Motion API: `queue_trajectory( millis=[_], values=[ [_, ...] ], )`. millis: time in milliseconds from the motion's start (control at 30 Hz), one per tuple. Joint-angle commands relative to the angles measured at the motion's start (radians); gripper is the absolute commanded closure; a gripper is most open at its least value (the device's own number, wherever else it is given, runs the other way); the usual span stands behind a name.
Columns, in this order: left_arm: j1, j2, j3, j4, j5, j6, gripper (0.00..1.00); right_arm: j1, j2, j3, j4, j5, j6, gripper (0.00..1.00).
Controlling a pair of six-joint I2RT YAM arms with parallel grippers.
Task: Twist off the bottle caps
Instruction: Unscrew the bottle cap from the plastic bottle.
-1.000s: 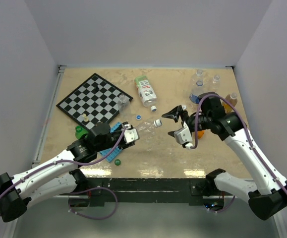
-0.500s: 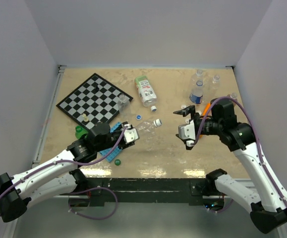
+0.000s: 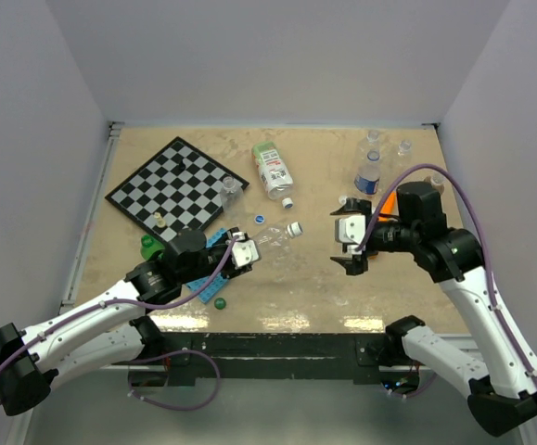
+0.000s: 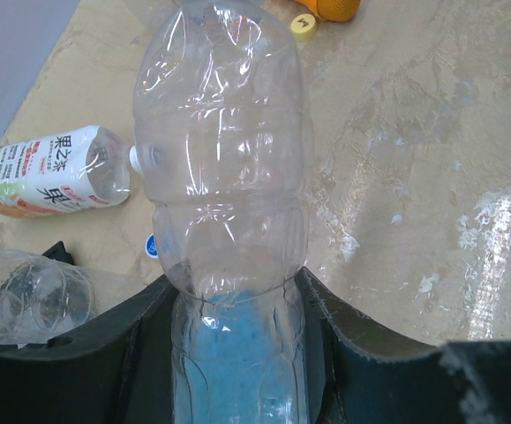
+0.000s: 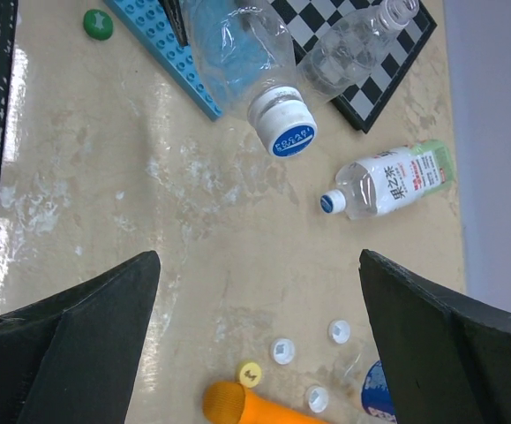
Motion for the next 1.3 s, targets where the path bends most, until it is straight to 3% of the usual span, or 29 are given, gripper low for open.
queue_trajectory(
  millis=[0,1267],
  values=[
    [0.001,-0.015,0.004,0.015,-0.011,-0.012,0.99,-0.003,0.038,0.058,0.004,-0.038,0.136,0.02],
    [0.003,-0.017,0.006,0.013,-0.015,-0.013,0.99,-0.076,0.239,0.136,0.121,-0.22,0.572,0.03]
  ],
)
